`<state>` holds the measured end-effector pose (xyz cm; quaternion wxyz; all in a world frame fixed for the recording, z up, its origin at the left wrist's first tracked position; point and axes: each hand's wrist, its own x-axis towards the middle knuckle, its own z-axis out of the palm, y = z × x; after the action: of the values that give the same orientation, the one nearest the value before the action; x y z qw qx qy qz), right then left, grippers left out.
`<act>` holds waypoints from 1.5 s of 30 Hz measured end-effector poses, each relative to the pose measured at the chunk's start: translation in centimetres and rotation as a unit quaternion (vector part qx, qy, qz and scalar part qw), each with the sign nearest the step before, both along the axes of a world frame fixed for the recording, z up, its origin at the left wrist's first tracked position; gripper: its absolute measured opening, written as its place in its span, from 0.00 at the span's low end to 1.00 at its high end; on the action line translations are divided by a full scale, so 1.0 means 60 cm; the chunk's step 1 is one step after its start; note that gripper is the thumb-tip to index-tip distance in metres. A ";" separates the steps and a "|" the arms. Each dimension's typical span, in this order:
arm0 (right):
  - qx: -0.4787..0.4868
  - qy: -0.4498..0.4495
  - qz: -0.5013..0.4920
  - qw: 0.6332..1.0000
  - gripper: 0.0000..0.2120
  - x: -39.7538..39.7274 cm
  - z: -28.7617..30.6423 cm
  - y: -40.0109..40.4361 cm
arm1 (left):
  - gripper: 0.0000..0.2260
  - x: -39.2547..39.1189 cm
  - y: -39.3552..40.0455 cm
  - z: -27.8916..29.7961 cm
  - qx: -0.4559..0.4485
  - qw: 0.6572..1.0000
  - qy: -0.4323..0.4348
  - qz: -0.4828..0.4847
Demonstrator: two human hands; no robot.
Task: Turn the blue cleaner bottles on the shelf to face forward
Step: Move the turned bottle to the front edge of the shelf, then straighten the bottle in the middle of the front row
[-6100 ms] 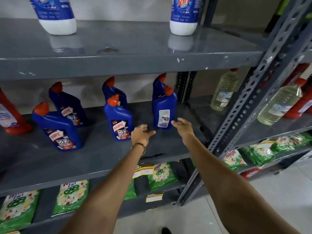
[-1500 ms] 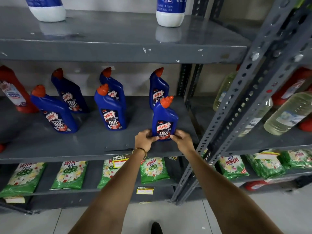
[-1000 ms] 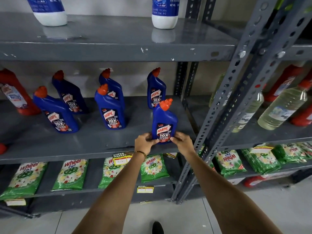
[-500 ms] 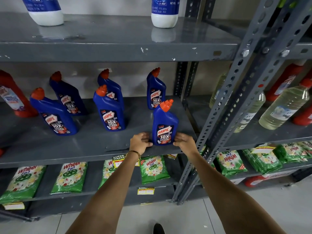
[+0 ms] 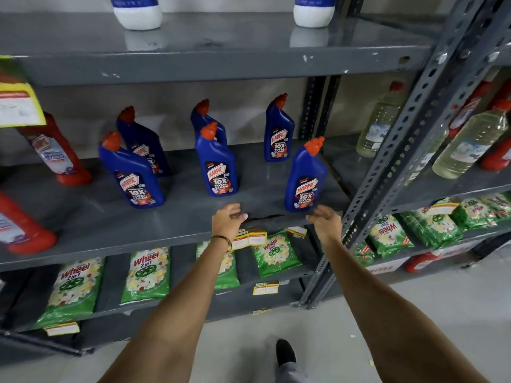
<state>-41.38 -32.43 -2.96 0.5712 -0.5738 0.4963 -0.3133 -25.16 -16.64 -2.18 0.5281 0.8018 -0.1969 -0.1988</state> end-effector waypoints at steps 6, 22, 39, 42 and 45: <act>-0.027 0.015 0.037 0.999 0.22 0.055 0.002 0.095 | 0.19 0.042 0.078 -0.001 0.018 1.000 -0.015 0.013; -0.033 0.053 0.172 0.983 0.27 0.260 0.024 0.099 | 0.20 0.170 0.092 0.011 0.005 0.998 0.004 0.062; -0.068 0.013 0.269 0.961 0.17 0.318 -0.006 0.059 | 0.20 0.194 0.015 0.012 -0.018 1.000 0.011 0.011; -0.074 0.010 0.265 0.961 0.17 0.314 -0.006 0.066 | 0.19 0.186 0.020 0.012 -0.020 1.000 0.002 0.024; -0.073 0.009 0.265 0.962 0.20 0.301 -0.006 0.079 | 0.18 0.175 0.033 0.011 -0.020 0.999 -0.003 0.034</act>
<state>-23.31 -27.70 -3.33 0.5860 -0.7274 0.3076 -0.1810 -14.69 -14.64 -1.50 0.5498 0.7979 -0.1754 -0.1744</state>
